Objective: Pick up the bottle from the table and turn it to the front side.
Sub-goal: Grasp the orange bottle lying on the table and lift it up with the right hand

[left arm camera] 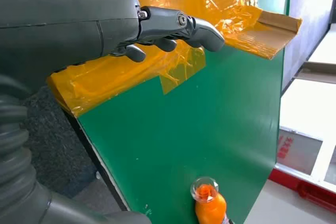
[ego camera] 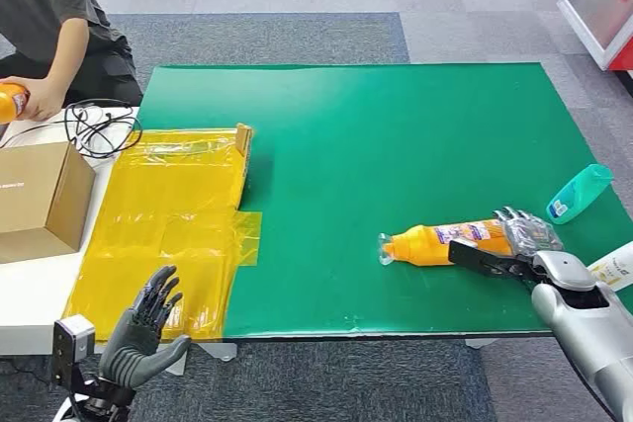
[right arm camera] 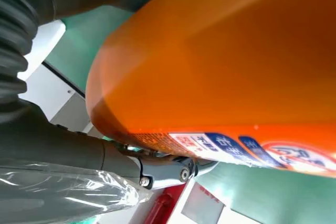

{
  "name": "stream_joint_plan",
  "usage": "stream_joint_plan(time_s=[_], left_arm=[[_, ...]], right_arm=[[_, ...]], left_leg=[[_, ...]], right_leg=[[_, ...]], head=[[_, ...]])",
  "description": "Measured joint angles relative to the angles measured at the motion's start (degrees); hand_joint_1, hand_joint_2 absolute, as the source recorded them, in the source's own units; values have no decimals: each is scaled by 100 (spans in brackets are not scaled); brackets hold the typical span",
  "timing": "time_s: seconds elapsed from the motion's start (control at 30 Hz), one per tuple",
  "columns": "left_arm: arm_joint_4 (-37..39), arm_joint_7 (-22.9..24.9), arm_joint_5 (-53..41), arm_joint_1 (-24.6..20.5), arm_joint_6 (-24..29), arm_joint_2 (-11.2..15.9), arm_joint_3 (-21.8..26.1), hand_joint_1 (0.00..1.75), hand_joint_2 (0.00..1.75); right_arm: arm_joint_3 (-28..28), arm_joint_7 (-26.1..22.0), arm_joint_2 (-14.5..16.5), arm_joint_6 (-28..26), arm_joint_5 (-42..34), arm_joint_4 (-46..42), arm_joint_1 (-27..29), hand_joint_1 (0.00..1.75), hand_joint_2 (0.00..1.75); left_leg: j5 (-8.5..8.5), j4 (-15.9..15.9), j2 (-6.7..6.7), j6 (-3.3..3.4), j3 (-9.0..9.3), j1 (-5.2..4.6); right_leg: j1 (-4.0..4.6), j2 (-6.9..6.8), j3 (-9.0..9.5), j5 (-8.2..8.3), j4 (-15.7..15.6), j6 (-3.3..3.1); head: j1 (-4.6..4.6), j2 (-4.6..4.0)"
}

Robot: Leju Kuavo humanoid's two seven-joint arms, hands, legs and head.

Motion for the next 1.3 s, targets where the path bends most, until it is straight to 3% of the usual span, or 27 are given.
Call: stream_joint_plan(time_s=[0.43,0.63,0.8,1.03,1.3], left_arm=[[2,58,97,2,27,39,-1,0,175],[-46,174,101,70,-17,2,12,0,175],[-265,207,47,113,-72,-108,0,0,175],[-743,234,115,52,33,-191,-346,0,175],[-1199,251,299,-657,473,-169,-1174,0,175]], right_arm=[[155,-12,-35,-135,-223,64,-74,175,175],[-6,118,86,-573,-468,-597,347,175,175],[-426,241,543,-759,-566,-1513,773,175,175],[-1152,293,1616,-567,-1543,-2563,1042,175,175],[-1294,312,2687,-147,-2208,-3406,994,175,175]], left_leg=[[1,0,0,-1,4,0],[1,0,-2,-1,-1,3],[1,0,-4,-1,-3,5],[6,0,-4,-2,0,3],[15,0,-5,-4,1,3]], right_leg=[[0,0,3,2,0,1],[1,0,0,1,1,1],[2,-3,-2,0,1,2],[3,-3,-1,2,1,1],[2,-3,1,6,4,-2]], head=[[0,0],[-1,0],[-1,0],[0,0],[-2,0]])
